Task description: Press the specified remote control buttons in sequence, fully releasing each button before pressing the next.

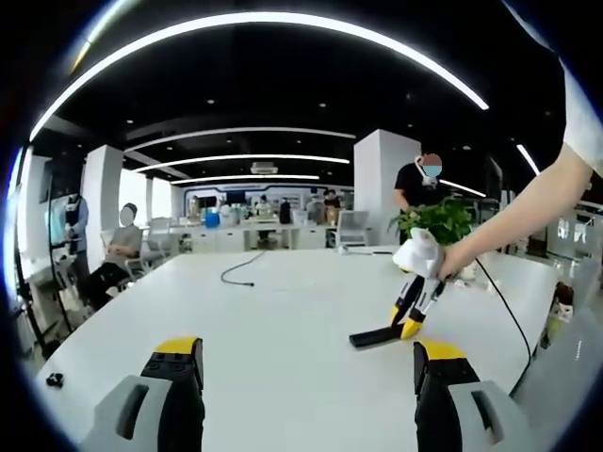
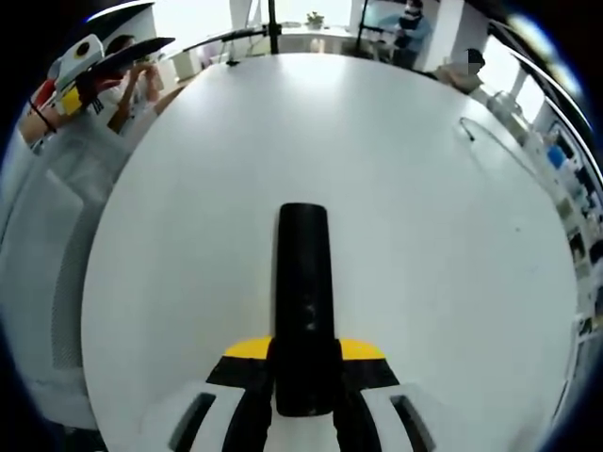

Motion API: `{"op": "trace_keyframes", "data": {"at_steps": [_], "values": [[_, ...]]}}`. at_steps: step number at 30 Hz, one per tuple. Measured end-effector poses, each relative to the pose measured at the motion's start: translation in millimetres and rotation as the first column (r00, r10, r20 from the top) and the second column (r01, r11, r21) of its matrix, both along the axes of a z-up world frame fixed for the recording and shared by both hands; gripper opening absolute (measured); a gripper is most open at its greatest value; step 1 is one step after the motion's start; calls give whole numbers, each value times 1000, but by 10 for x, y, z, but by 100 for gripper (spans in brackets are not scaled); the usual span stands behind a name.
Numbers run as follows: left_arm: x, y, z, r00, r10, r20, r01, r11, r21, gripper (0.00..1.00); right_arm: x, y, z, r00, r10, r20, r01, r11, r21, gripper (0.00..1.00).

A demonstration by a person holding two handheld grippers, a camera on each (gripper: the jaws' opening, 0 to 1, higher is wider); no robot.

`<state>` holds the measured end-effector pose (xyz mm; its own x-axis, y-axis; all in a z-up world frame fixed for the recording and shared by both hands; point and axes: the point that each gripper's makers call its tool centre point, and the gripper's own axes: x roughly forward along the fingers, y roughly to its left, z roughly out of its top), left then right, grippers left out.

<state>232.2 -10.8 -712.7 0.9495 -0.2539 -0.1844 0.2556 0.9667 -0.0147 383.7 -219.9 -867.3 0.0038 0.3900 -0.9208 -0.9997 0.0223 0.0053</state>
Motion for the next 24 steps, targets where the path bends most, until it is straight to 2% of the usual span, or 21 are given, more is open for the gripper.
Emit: {"op": "trace_keyframes", "data": {"at_steps": [17, 20, 24], "values": [[2, -13, -22, 1000, -6, -10, 6, 1000, 5, 96, 64, -2, 3, 1000, 7, 1, -7, 1000, -16, 21], [4, -9, -19, 1000, -4, -9, 4, 1000, 2, 96, 61, -11, 6, 999, -50, 20, 50, 999, -19, 22], [6, 2, -12, 1000, 0, -7, -1, 1000, -7, 96, 71, -26, 8, 995, -98, 11, 98, 995, 6, 22]]}}
